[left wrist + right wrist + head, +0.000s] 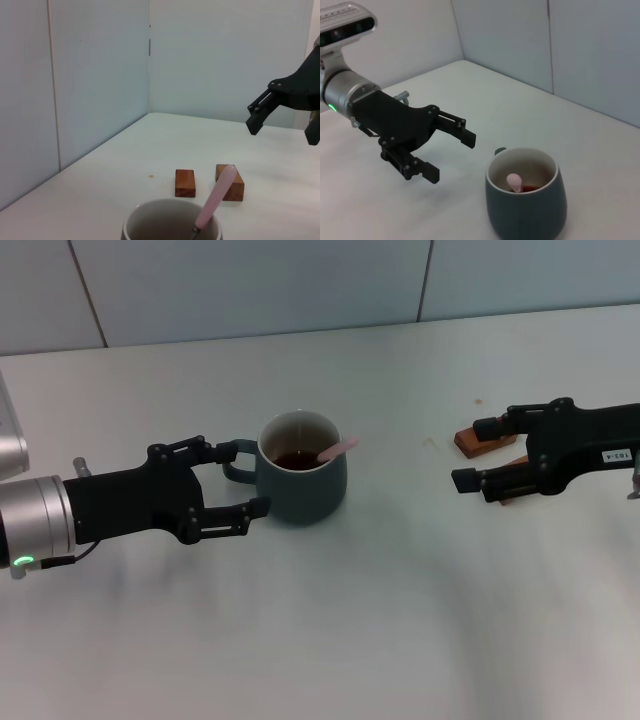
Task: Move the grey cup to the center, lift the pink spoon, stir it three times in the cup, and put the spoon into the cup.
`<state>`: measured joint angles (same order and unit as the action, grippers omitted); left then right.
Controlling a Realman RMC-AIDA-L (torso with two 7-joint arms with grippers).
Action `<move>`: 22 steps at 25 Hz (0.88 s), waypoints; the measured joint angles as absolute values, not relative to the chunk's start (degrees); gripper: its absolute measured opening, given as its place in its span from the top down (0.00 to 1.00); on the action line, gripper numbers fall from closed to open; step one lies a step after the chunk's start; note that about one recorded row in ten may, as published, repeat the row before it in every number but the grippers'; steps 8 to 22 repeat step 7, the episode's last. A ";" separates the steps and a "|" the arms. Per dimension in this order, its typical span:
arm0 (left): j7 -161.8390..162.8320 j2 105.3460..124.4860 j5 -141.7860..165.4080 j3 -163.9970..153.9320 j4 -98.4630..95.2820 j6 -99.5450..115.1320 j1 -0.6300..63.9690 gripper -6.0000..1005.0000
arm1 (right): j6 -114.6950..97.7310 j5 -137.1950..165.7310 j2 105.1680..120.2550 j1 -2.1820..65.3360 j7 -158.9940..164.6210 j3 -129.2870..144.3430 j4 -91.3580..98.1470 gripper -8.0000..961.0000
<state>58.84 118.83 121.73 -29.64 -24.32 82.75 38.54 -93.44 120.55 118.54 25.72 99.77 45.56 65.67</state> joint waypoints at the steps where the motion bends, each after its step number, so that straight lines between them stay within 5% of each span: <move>1: 58.85 118.83 121.72 -29.64 -24.27 82.76 38.58 0.16 | -93.20 120.56 118.56 25.73 99.45 45.55 65.53 0.12; 22: 58.85 118.83 121.56 -29.53 -23.92 82.66 38.74 0.16 | -91.79 118.73 118.88 25.92 93.99 45.14 60.76 0.12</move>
